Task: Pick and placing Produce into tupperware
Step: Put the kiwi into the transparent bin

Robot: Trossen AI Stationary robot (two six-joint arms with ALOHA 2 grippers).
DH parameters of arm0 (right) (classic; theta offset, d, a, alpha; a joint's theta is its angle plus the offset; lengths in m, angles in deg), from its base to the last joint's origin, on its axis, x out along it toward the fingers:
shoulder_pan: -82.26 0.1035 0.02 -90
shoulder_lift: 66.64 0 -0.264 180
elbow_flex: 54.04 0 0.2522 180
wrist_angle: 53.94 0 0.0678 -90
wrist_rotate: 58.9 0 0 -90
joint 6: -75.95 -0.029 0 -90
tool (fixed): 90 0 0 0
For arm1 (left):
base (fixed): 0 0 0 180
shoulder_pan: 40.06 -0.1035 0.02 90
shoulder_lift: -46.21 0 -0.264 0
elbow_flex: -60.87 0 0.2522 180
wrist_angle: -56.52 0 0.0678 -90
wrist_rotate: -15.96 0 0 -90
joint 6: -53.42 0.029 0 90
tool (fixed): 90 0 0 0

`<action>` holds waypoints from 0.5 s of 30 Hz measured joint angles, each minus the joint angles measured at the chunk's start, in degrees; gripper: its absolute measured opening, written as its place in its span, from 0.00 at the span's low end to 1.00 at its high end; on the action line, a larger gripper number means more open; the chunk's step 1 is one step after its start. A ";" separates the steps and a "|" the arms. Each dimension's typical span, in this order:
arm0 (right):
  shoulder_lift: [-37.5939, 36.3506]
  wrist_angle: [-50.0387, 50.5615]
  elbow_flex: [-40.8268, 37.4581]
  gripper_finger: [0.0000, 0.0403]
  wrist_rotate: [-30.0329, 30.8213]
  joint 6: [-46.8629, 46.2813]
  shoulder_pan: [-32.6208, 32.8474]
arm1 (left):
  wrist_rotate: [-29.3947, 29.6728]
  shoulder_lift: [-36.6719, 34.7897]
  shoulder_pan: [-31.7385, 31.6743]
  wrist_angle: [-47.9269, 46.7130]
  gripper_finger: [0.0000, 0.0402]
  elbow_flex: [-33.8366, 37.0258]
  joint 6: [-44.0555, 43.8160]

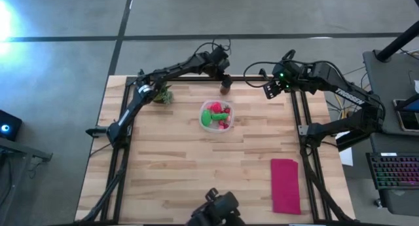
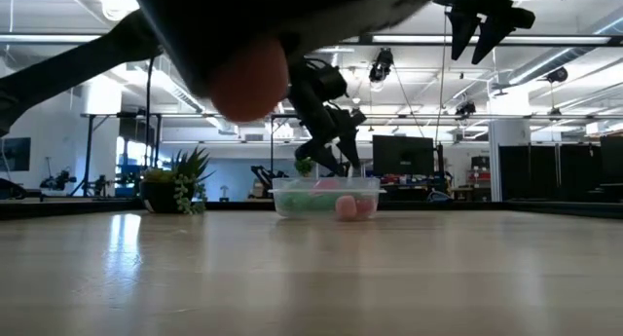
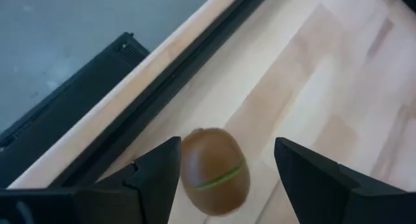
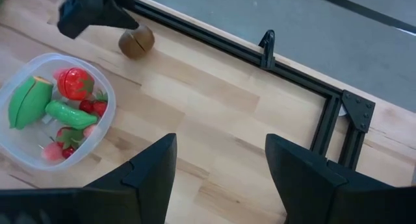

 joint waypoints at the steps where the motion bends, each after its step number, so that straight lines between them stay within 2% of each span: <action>1: 0.00 -0.01 0.00 0.57 0.01 0.00 0.00 | 0.12 0.32 0.00 0.49 0.58 0.10 -0.07; 8: 0.00 -0.02 0.00 0.57 0.04 0.00 0.02 | -2.31 3.11 0.18 -0.14 0.58 0.35 -7.62; 15: 0.00 0.00 0.00 0.57 0.02 -0.01 0.02 | -2.45 3.62 0.34 -0.05 0.58 0.44 -9.06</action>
